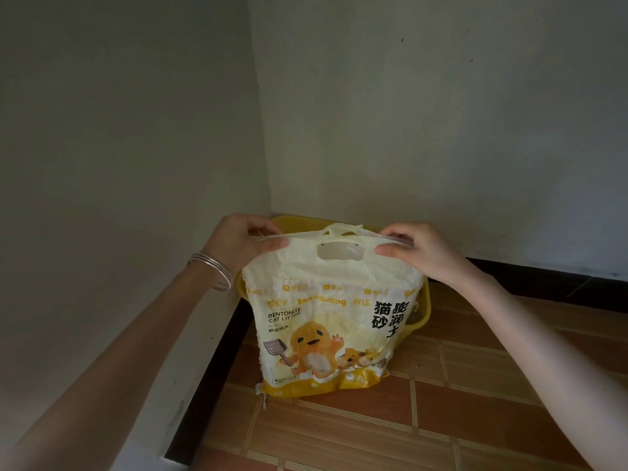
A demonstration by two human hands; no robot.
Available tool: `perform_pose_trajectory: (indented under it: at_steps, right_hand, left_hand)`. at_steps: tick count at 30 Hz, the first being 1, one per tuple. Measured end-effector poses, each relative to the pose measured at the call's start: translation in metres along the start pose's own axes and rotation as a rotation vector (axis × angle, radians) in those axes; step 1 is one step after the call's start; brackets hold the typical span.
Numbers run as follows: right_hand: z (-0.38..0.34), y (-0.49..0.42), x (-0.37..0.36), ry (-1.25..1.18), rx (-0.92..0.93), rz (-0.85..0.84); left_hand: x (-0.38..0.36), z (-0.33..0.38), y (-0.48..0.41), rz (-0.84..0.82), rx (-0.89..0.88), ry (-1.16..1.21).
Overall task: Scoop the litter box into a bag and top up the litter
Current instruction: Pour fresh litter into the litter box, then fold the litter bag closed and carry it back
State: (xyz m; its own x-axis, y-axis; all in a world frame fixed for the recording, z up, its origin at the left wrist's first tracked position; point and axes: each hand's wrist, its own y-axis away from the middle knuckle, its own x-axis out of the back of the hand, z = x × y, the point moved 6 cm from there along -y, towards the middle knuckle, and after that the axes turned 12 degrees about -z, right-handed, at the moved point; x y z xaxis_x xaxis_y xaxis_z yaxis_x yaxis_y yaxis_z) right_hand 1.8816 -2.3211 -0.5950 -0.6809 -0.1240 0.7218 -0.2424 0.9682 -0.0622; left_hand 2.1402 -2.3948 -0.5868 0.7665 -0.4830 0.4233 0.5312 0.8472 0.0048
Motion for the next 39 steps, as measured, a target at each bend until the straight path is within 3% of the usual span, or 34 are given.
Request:
perform_pose_trajectory:
  at_steps: [4, 9, 16, 30, 39]
  right_hand:
    - [0.006, -0.001, 0.002, -0.065, 0.003, -0.005]
    - [-0.012, 0.008, -0.001, -0.023, -0.096, -0.179]
    - [-0.060, 0.046, 0.003, 0.016, -0.244, -0.407]
    - [-0.246, 0.127, 0.171, -0.085, -0.376, -0.344]
    - [-0.347, 0.189, 0.294, -0.131, -0.520, -0.218]
  left_hand:
    - [-0.002, -0.003, -0.003, -0.049, 0.040, 0.073]
    - [-0.006, 0.008, 0.015, -0.185, 0.158, 0.099]
    - [0.005, 0.044, 0.067, -0.342, 0.375, -0.098]
    - [0.071, 0.280, 0.110, -0.509, 0.377, -0.142]
    - [0.079, 0.440, 0.110, -0.668, 0.248, -0.193]
